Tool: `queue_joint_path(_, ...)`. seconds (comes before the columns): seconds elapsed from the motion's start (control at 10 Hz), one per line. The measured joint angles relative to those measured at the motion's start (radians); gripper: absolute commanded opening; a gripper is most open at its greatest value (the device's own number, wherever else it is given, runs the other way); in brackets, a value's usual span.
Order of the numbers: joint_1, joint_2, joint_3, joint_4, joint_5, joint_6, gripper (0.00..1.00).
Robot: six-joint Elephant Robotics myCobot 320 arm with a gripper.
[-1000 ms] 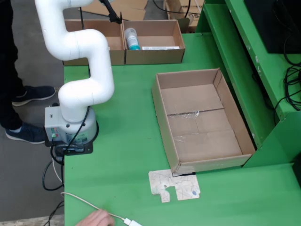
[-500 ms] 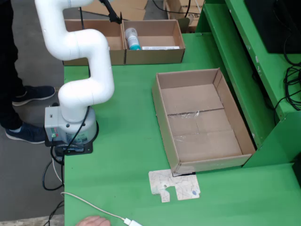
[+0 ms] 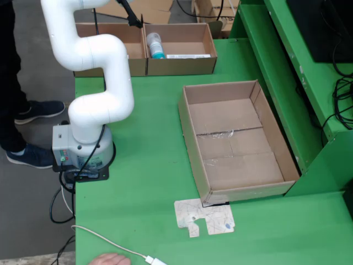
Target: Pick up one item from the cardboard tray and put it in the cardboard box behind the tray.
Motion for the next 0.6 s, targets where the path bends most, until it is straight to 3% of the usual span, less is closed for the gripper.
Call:
queue_joint_path(0.3, -0.003, -0.003, 0.0, 0.008, 0.006, -0.009, 1.0)
queue_joint_path(0.6, -0.123, -0.023, 0.0, 0.12, 0.097, -0.146, 1.0)
